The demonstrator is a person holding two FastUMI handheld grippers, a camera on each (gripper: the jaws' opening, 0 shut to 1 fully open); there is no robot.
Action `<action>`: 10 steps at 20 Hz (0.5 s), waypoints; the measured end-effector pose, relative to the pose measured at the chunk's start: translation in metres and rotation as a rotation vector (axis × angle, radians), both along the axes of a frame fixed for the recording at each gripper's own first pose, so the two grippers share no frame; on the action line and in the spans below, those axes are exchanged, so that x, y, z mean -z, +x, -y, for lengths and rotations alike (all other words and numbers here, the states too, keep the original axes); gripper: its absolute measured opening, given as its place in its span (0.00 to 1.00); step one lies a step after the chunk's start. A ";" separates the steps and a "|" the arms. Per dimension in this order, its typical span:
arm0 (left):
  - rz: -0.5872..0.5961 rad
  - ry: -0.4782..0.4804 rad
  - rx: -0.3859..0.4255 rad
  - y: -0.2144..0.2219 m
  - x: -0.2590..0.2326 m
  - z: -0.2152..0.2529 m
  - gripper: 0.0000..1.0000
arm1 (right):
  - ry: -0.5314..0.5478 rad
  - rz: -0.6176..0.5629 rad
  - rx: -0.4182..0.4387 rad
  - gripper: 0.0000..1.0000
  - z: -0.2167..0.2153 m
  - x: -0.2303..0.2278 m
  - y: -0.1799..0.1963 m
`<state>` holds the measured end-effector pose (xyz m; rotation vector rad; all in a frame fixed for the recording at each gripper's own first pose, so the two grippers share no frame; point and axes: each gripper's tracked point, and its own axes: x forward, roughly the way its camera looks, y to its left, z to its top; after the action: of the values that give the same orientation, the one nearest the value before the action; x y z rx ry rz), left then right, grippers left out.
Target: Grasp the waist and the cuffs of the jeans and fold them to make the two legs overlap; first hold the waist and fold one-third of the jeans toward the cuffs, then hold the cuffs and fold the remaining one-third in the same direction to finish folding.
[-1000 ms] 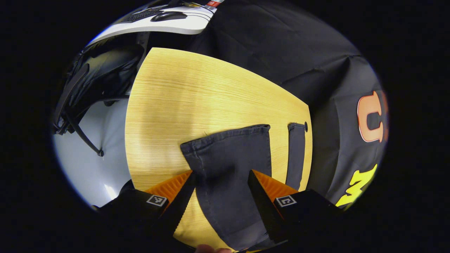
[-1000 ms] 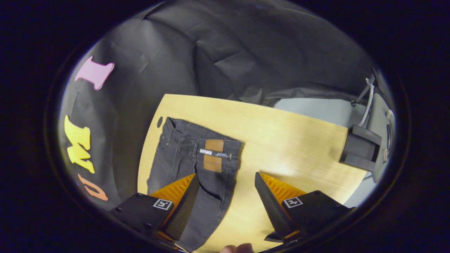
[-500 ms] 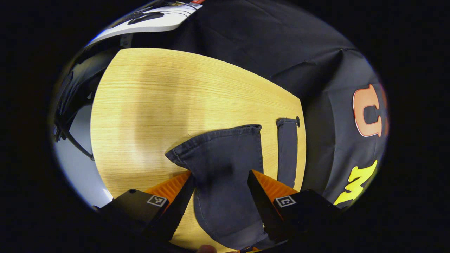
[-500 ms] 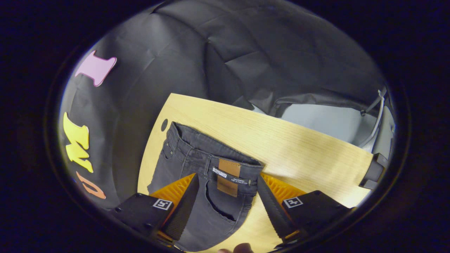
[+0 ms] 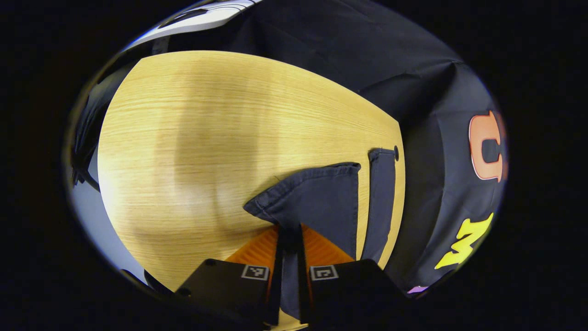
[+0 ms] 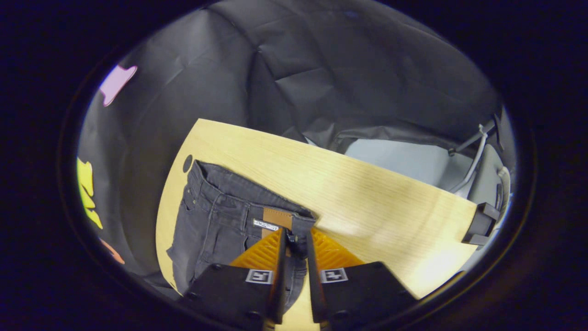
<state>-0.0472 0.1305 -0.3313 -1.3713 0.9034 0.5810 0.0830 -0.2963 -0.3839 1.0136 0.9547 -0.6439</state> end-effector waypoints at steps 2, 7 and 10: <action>0.016 -0.029 -0.006 0.001 -0.006 0.001 0.09 | 0.040 0.007 0.018 0.04 -0.001 -0.002 0.000; 0.036 -0.076 -0.032 0.000 -0.034 -0.004 0.04 | 0.080 0.072 0.024 0.08 -0.001 -0.025 -0.001; 0.072 -0.094 -0.050 0.005 -0.059 -0.005 0.04 | 0.117 0.125 0.031 0.07 -0.008 -0.058 0.000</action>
<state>-0.0424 0.1358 -0.2718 -1.4938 0.8498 0.5294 0.0832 -0.2886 -0.3257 1.1604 0.8764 -0.5488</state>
